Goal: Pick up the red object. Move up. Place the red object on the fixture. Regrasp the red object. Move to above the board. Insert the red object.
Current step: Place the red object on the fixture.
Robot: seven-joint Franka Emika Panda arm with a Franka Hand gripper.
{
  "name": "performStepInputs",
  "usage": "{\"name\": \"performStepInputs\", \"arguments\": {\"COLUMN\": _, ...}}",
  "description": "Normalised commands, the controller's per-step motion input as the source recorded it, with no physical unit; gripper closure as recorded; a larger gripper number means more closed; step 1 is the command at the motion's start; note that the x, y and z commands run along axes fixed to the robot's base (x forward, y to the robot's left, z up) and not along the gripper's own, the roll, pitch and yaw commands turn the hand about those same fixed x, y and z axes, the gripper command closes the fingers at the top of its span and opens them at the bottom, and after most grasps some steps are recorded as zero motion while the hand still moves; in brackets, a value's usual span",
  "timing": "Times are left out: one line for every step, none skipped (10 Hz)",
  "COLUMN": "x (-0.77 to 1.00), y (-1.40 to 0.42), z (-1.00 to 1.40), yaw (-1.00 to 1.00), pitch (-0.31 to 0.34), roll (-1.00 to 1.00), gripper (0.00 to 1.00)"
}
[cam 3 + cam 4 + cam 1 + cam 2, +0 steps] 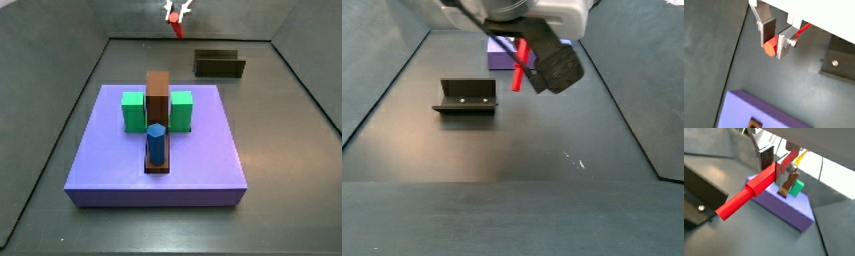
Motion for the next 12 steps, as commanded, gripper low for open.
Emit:
{"name": "performStepInputs", "arguments": {"x": 0.44, "y": 0.0, "z": 0.0, "yaw": 0.02, "pitch": 0.0, "roll": -0.91, "gripper": 1.0}}
{"name": "performStepInputs", "arguments": {"x": 0.0, "y": 0.0, "z": 0.0, "yaw": 0.0, "pitch": 0.0, "roll": -0.02, "gripper": 1.0}}
{"name": "performStepInputs", "arguments": {"x": 0.0, "y": -0.05, "z": 0.0, "yaw": 0.0, "pitch": 0.0, "roll": 0.0, "gripper": 1.0}}
{"name": "performStepInputs", "arguments": {"x": 0.14, "y": -0.06, "z": -0.12, "yaw": 0.03, "pitch": 0.0, "roll": 0.0, "gripper": 1.0}}
{"name": "performStepInputs", "arguments": {"x": 0.56, "y": -0.08, "z": -0.03, "yaw": 0.03, "pitch": 0.0, "roll": 0.05, "gripper": 1.0}}
{"name": "performStepInputs", "arguments": {"x": 0.82, "y": -0.03, "z": 0.0, "yaw": 0.09, "pitch": 0.131, "roll": 0.26, "gripper": 1.0}}
{"name": "performStepInputs", "arguments": {"x": 0.83, "y": -0.05, "z": -0.02, "yaw": 0.14, "pitch": 0.14, "roll": 0.33, "gripper": 1.0}}
{"name": "performStepInputs", "arguments": {"x": 0.96, "y": -0.16, "z": -0.12, "yaw": 0.18, "pitch": 0.071, "roll": 0.03, "gripper": 1.0}}
{"name": "performStepInputs", "arguments": {"x": 0.93, "y": -0.11, "z": -0.2, "yaw": 0.17, "pitch": 0.0, "roll": 0.0, "gripper": 1.0}}
{"name": "performStepInputs", "arguments": {"x": 0.91, "y": -0.12, "z": -0.2, "yaw": 0.16, "pitch": 0.0, "roll": -0.01, "gripper": 1.0}}
{"name": "performStepInputs", "arguments": {"x": 0.93, "y": -0.12, "z": -0.19, "yaw": 0.16, "pitch": 0.0, "roll": 0.0, "gripper": 1.0}}
{"name": "performStepInputs", "arguments": {"x": 0.93, "y": -0.08, "z": -0.18, "yaw": 0.15, "pitch": 0.023, "roll": 0.0, "gripper": 1.0}}
